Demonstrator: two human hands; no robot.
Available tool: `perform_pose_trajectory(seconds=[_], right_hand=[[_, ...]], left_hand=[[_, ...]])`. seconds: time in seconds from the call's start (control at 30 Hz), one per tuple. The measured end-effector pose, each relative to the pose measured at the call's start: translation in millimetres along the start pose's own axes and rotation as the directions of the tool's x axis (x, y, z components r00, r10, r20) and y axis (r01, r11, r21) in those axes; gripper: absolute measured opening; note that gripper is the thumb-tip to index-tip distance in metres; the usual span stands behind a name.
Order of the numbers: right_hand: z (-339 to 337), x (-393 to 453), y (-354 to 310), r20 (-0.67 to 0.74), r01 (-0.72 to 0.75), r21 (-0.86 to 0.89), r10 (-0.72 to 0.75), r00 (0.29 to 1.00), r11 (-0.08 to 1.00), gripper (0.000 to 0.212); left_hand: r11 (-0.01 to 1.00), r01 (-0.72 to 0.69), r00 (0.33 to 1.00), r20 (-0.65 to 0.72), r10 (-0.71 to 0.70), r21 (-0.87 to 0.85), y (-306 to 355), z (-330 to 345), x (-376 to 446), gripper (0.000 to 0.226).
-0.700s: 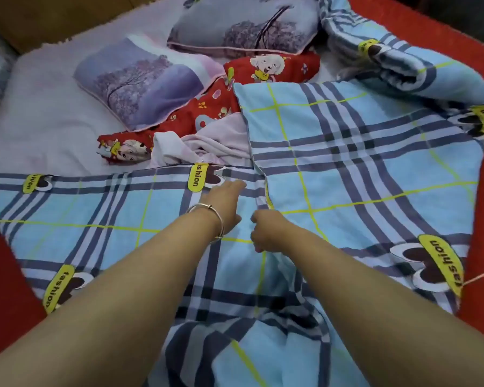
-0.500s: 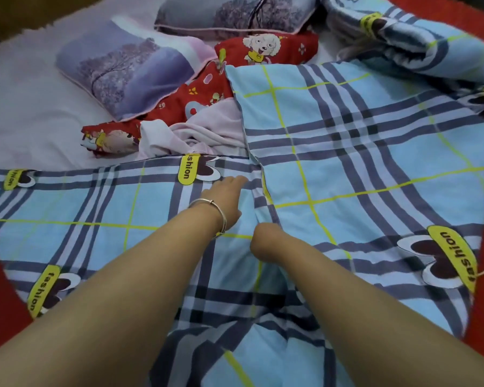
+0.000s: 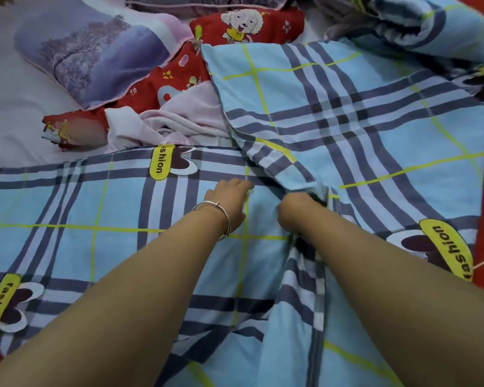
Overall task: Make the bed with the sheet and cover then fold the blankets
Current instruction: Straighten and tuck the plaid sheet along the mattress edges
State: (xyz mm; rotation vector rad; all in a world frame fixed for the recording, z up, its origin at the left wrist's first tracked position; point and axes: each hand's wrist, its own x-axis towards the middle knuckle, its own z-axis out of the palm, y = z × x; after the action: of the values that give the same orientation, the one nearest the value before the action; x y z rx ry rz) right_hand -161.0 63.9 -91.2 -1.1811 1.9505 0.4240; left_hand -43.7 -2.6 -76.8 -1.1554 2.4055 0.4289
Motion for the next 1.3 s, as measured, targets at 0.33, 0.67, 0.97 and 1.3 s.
perform_pose_trajectory(seconds=[0.33, 0.67, 0.97, 1.3], right_hand=[[23, 18, 4, -0.044, 0.019, 0.754, 0.022, 0.999, 0.657, 0.056], [32, 1, -11, -0.137, 0.26, 0.816, -0.265, 0.954, 0.516, 0.016], [37, -31, -38, 0.014, 0.29, 0.721, -0.432, 0.902, 0.63, 0.036], [43, -67, -78, 0.107, 0.359, 0.35, -0.417, 0.903, 0.866, 0.042]], left_hand=[[0.999, -0.049, 0.999, -0.016, 0.049, 0.003, 17, 15, 25, 0.067], [0.876, 0.109, 0.982, -0.087, -0.168, -0.47, 4, 8, 20, 0.083], [0.928, 0.323, 0.946, 0.019, -0.325, -0.186, -21, -10, -12, 0.088], [0.909, 0.409, 0.907, -0.067, -0.415, -0.084, -48, -28, -72, 0.049]])
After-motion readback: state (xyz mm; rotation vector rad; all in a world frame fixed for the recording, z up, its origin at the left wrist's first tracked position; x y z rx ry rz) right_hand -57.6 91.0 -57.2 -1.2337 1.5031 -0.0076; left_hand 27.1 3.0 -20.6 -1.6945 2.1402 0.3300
